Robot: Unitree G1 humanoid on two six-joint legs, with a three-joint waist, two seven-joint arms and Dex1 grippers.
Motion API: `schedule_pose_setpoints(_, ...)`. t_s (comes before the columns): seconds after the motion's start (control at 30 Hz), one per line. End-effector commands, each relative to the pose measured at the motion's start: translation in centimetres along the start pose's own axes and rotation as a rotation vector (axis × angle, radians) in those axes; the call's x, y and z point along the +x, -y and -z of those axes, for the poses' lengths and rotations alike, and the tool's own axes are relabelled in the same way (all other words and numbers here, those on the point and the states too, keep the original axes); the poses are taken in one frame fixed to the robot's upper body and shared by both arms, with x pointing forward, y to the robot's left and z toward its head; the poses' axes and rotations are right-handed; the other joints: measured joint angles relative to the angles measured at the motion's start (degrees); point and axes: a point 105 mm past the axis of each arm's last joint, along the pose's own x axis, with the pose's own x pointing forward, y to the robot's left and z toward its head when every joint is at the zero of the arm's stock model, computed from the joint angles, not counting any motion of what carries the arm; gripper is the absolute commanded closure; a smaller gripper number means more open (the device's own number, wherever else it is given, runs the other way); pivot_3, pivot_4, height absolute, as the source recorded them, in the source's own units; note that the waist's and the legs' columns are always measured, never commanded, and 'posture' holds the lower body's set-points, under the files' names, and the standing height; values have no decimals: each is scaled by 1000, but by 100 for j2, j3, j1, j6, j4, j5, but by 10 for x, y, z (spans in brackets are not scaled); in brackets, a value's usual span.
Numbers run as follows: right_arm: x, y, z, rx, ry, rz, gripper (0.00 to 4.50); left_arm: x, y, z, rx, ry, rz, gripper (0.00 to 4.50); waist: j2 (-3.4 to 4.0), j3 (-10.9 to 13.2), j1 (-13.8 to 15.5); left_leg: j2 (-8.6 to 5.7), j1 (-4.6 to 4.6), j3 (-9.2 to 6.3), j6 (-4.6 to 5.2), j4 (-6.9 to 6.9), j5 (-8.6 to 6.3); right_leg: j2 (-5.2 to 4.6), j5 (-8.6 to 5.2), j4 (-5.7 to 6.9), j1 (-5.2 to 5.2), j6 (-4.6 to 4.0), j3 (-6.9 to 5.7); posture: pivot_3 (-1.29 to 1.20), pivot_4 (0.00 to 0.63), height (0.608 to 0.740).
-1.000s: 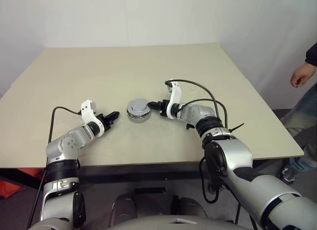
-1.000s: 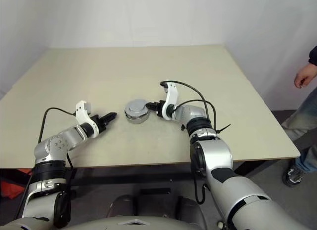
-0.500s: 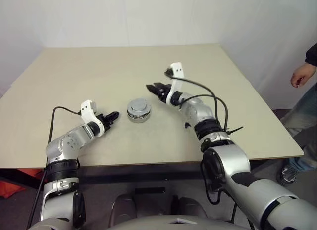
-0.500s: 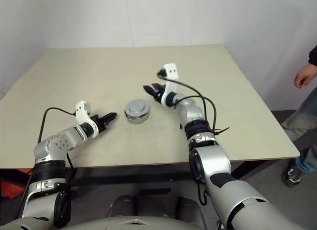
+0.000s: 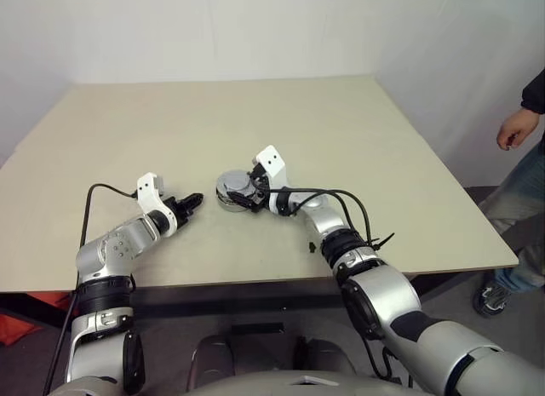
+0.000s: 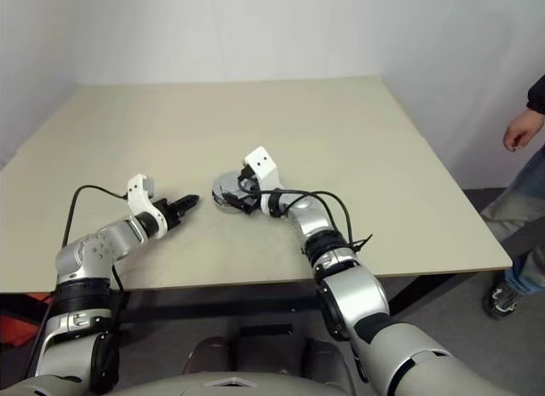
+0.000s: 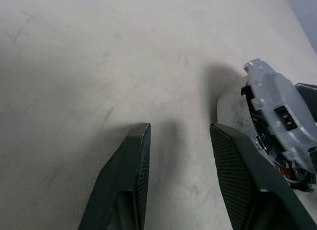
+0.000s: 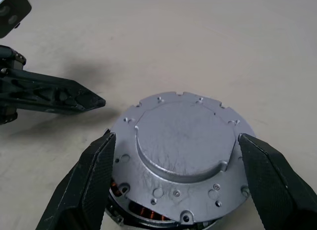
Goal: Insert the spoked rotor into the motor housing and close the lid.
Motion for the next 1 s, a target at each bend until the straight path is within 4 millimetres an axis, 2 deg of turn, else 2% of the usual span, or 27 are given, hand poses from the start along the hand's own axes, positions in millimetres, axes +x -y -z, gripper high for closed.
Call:
schedule_pose_setpoints(0.03, 4, 3, -19, -19, 50, 12, 40, -6, -10, 1, 1, -6, -50, 2475, 0, 0, -1, 0, 0, 0, 0, 0, 0, 0, 0, 0, 0, 0, 0, 0, 0, 740)
schedule_pose_setpoints(0.27, 6, 8, -24, -49, 56, 52, 40, -6, -10, 2, -2, -3, -54, 2475, 0, 0, -3, 0, 1, 0, 0, -1, 0, 0, 0, 0, 0, 0, 0, 0, 0, 740)
schedule_pose_setpoints(0.37, 5, 9, -23, -69, 49, 61, 580, -7, -10, 1, -2, -2, -54, 2475, 0, 0, -3, 0, 1, 0, 0, -1, 0, 0, 0, 0, 0, 0, 0, 0, 0, 740)
schedule_pose_setpoints(0.67, 0, 12, -21, -87, 50, 55, 580, -6, -9, 2, -4, -3, -53, 2475, 0, 0, -3, 0, 0, 0, 0, -1, 0, 0, 0, 0, 0, 0, 1, 0, 0, 740)
schedule_pose_setpoints(1.0, 4, -2, -27, -81, 75, -26, 580, -5, -9, 3, -6, -6, -53, 2475, 0, 0, -3, 0, 1, 0, 0, -1, 0, 0, 0, 0, 0, 0, 1, 0, 0, 740)
